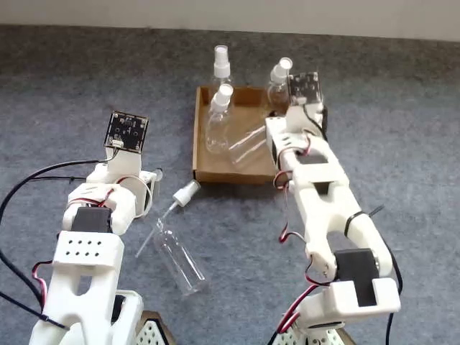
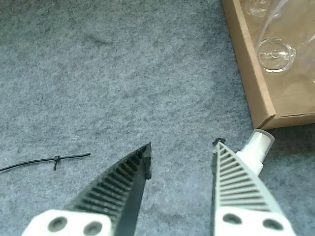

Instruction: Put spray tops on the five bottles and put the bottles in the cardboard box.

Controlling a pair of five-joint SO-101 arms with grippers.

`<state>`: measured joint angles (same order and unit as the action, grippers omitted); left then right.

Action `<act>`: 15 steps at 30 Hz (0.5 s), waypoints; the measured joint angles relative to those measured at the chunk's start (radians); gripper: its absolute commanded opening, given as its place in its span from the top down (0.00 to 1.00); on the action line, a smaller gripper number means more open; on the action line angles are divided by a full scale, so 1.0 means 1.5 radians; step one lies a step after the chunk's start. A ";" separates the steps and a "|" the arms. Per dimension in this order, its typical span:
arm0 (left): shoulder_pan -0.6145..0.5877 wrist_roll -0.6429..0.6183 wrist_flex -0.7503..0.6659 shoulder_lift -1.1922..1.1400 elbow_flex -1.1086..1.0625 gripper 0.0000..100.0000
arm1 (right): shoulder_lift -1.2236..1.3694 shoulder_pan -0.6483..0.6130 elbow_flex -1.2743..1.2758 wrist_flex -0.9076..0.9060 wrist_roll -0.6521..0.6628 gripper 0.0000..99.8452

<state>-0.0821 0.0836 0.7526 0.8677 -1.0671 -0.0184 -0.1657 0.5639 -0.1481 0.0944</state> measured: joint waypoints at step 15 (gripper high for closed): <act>0.000 0.000 0.000 0.000 0.000 0.80 | -0.008 -0.061 -0.194 -0.365 -0.279 0.66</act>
<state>-0.0821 0.0836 0.7526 0.8677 -1.0671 -0.0307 -0.2578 0.2723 -0.6958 -0.3245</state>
